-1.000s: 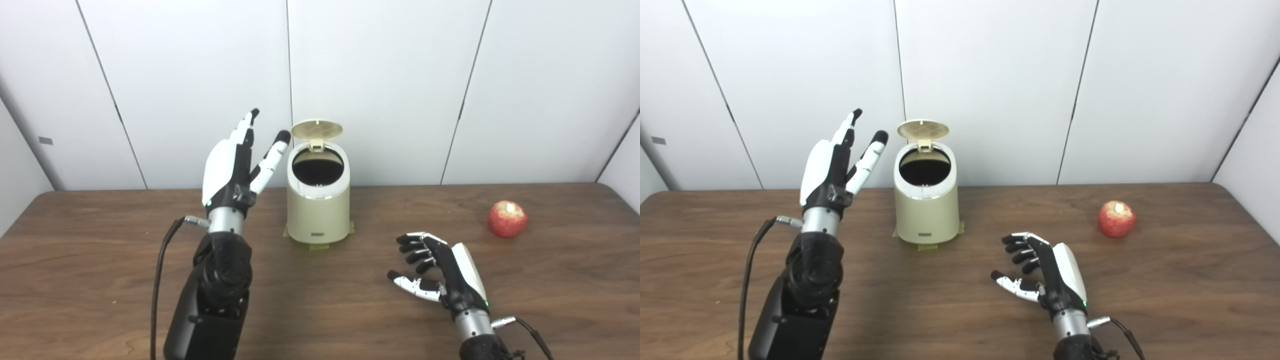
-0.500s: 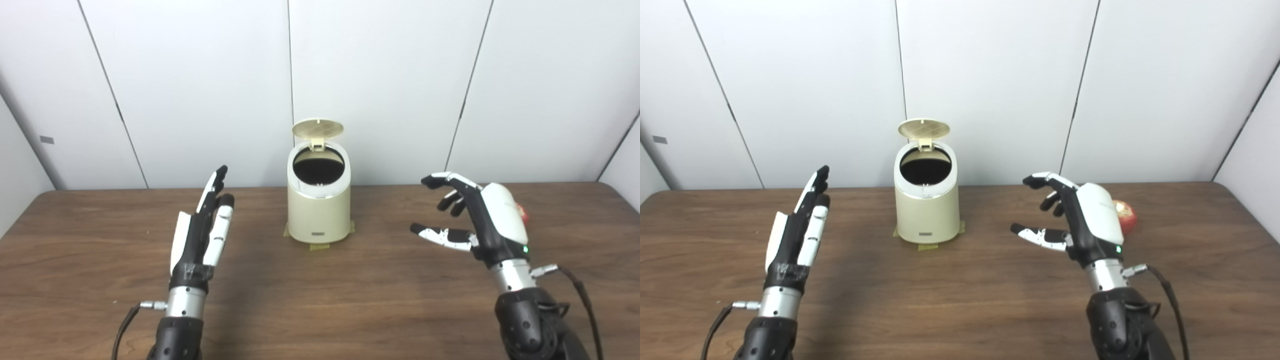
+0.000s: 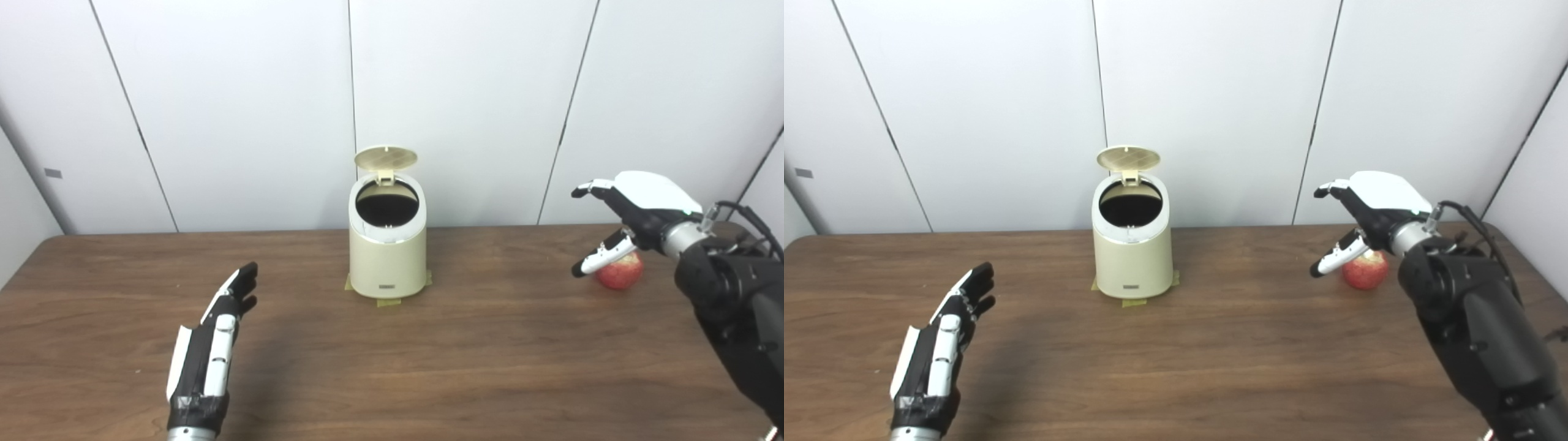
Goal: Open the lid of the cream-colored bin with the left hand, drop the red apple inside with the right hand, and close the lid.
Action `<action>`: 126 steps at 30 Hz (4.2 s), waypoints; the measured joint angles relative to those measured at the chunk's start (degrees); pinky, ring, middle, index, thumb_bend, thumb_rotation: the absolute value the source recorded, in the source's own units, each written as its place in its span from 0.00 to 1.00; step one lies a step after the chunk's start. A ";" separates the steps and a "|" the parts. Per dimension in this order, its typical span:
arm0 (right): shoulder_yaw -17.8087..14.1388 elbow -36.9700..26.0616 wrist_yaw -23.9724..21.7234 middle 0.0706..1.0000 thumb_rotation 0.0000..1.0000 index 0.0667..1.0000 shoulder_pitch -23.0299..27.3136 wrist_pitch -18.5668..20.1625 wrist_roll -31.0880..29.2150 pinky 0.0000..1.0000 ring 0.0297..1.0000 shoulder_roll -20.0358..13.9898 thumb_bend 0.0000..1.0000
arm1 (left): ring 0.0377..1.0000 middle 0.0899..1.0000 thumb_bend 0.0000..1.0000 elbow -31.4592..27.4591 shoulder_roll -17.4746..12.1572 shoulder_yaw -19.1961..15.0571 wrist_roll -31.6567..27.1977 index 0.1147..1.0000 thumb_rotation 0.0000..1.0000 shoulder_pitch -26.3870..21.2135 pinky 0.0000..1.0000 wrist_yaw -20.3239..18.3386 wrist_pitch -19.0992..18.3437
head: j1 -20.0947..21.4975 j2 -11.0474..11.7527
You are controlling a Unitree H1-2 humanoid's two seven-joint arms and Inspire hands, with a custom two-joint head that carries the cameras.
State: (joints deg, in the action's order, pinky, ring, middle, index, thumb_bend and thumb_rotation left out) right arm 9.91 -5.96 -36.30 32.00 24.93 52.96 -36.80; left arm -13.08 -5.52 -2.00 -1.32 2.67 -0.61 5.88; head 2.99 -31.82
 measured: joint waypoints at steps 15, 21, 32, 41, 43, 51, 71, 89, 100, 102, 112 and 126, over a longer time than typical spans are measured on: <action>4.20 20.54 1.06 0.89 0.30 0.77 4.28 -3.08 -1.62 0.66 0.83 -0.87 1.00 | 0.95 0.95 0.26 -0.06 0.54 0.26 -0.71 0.91 0.99 0.84 0.91 0.12 1.14 | 0.00 -0.35; 5.50 23.02 1.92 0.90 0.26 0.78 5.14 -4.83 -3.31 0.70 0.85 -0.80 0.97 | 0.94 0.94 0.29 -0.33 0.57 0.11 -0.74 0.90 0.97 0.82 0.91 0.18 0.99 | 0.00 -0.35; 7.39 24.65 4.80 0.85 0.23 0.83 4.07 -5.00 -3.43 0.70 0.80 -0.69 0.89 | 0.94 0.94 0.31 -0.43 0.67 0.15 -0.56 0.90 0.94 0.91 0.90 0.19 0.43 | -0.44 -0.53; 9.92 26.25 4.73 0.88 0.19 0.84 4.14 -5.24 -3.12 0.85 0.88 -0.78 0.87 | 0.93 0.95 0.32 -0.44 0.69 0.07 0.05 0.91 0.94 0.92 0.90 0.28 0.39 | -0.62 -0.79; 10.84 25.69 3.76 0.89 0.17 0.83 4.20 -5.12 -2.78 0.83 0.87 -1.09 0.87 | 0.93 0.95 0.33 -0.44 0.69 0.07 0.53 0.91 0.94 0.92 0.90 0.36 0.18 | -0.62 -0.79; 11.10 23.57 0.38 0.84 0.12 0.83 4.10 -4.70 -3.23 0.60 0.76 -2.26 0.84 | 0.94 0.95 0.32 -0.62 0.74 -0.04 0.65 0.90 0.94 0.92 0.90 0.38 -0.36 | -0.53 -0.70; 10.57 28.62 19.83 0.40 0.00 0.47 2.63 -5.06 0.40 0.36 0.43 0.59 0.53 | 0.93 0.94 0.35 -0.77 0.84 0.02 1.31 0.90 0.91 0.93 0.90 0.40 -0.36 | -0.62 -0.70; 5.46 6.84 19.08 0.44 0.00 0.44 -0.94 -9.74 -7.31 0.34 0.40 1.65 0.53 | 0.93 0.94 0.35 -0.58 0.91 0.09 1.55 0.89 0.91 0.87 0.90 0.62 -0.15 | -0.35 -0.35; 2.99 -9.26 15.27 0.49 0.00 0.39 0.42 -11.91 -11.92 0.44 0.47 7.33 0.52 | 0.93 0.94 0.34 0.91 0.96 0.45 1.84 0.89 0.91 0.84 0.89 0.61 0.51 | -0.61 -0.18; 3.48 -10.68 13.23 0.48 0.00 0.39 2.29 -10.90 -11.29 0.46 0.48 8.95 0.51 | 0.93 0.94 0.34 1.06 0.99 0.53 1.94 0.89 0.91 0.82 0.88 0.62 0.51 | -0.62 -0.09; 7.02 -9.49 11.76 0.50 0.00 0.41 6.80 -11.33 -9.14 0.36 0.43 17.31 0.52 | 0.94 0.95 0.31 1.61 1.01 0.80 3.38 0.90 0.94 0.68 0.89 0.67 1.08 | -0.97 0.18; 10.90 5.15 19.39 0.51 0.00 0.44 13.10 -18.54 -3.02 0.28 0.38 23.68 0.51 | 0.99 0.97 0.30 1.61 1.48 1.93 3.76 0.93 1.00 0.66 1.00 0.83 0.96 | -1.85 0.09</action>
State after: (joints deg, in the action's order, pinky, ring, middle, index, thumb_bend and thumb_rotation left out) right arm 20.81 -0.81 -16.90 45.10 6.39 49.94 -13.12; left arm -11.47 -4.04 -0.08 2.44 3.32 0.22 6.84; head 1.14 -31.73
